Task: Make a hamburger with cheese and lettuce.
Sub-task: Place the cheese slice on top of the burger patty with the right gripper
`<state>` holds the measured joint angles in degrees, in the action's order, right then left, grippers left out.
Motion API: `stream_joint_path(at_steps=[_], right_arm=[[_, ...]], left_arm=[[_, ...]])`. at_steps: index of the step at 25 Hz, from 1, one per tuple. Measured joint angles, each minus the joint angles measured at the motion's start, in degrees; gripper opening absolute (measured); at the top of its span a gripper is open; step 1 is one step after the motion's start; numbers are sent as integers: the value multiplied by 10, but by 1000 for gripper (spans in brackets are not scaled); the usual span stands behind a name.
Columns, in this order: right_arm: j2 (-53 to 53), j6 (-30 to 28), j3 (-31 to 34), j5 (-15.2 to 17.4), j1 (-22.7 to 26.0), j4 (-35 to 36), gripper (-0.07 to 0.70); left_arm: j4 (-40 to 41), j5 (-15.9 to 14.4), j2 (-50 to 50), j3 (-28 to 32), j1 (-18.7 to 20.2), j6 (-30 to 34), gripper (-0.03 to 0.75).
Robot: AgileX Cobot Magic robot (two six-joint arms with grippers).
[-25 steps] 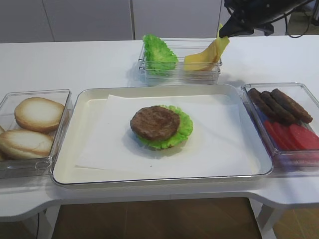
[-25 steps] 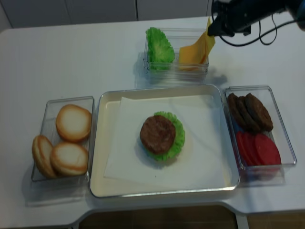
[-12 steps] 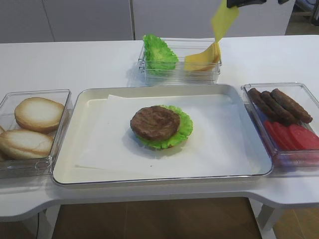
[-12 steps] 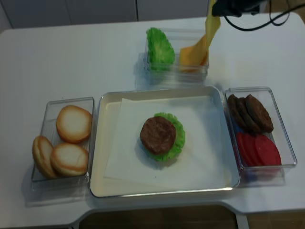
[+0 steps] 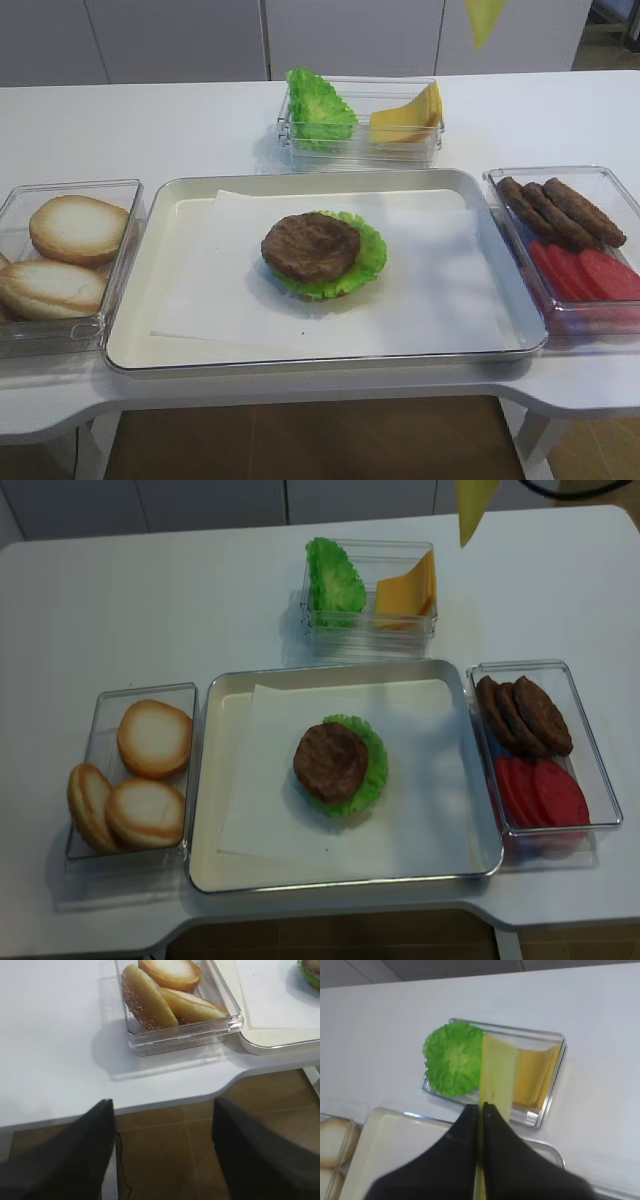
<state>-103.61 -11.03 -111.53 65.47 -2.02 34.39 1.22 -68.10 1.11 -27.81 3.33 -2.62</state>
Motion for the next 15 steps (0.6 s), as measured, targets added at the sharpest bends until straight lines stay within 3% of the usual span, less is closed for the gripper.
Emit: stream_joint_path(at_steps=[7,15], right_arm=[[114,0,133,-2,-55,-22,1],[180,3,226,-2,-126,-23,1]], left_arm=[[0,0,0,0,0,0,459],[0,0,0,0,0,0,459]])
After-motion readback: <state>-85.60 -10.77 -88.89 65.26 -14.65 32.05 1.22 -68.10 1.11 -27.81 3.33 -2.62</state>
